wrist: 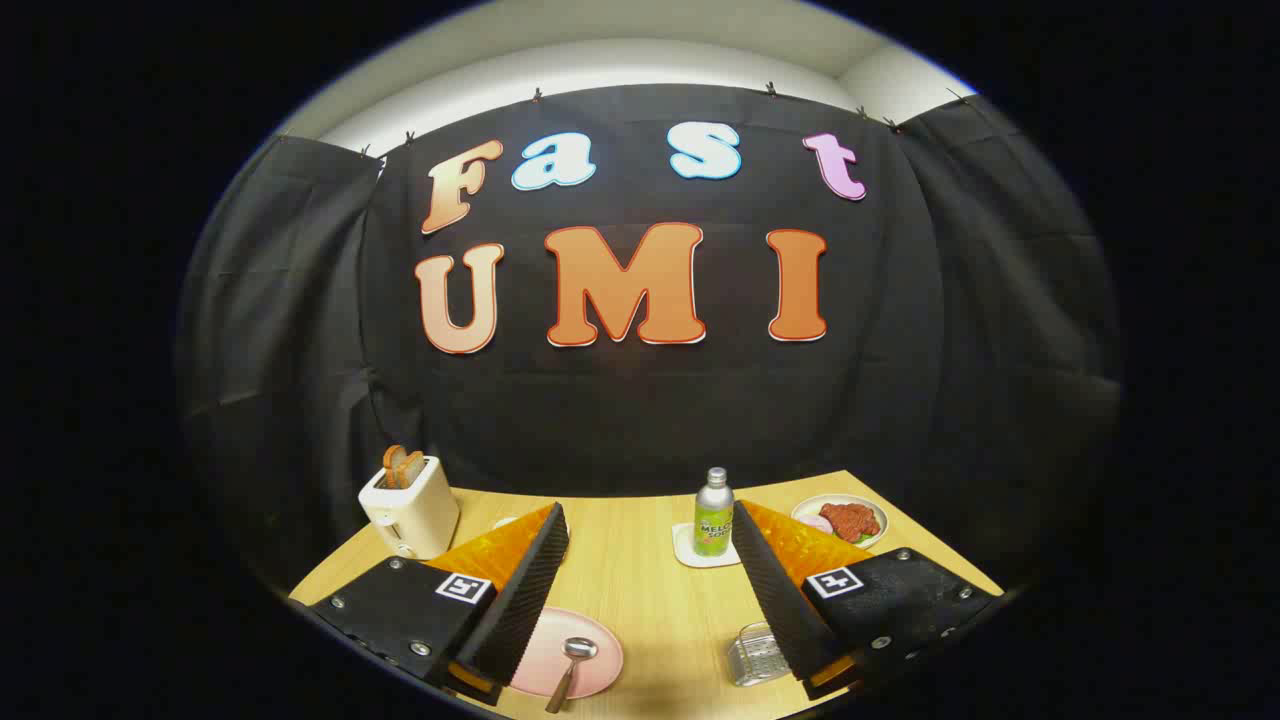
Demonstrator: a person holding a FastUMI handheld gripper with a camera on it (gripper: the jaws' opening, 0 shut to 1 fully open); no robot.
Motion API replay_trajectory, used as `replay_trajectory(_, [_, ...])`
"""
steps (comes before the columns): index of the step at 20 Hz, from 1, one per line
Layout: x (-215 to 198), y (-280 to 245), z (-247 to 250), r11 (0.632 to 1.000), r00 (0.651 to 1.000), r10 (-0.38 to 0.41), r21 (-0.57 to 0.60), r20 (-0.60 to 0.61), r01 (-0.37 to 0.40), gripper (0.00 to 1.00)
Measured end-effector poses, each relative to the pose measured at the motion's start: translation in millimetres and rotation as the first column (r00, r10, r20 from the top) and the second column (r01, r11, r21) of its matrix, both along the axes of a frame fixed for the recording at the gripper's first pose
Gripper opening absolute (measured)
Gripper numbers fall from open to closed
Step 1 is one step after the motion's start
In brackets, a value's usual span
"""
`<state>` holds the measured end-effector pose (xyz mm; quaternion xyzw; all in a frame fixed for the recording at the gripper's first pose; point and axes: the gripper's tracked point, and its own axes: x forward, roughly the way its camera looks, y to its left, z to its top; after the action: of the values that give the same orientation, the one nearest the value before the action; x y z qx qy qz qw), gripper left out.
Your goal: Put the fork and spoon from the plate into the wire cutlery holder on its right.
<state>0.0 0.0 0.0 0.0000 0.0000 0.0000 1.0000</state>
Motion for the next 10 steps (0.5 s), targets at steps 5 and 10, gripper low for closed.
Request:
replay_trajectory(5, [-7,13,-12,1.0,1.0,0.013,-0.023,-0.013,-0.014,0.98])
replay_trajectory(10, [-12,24,-27,1.0,0.999,0.003,-0.013,-0.042,-0.004,0.99])
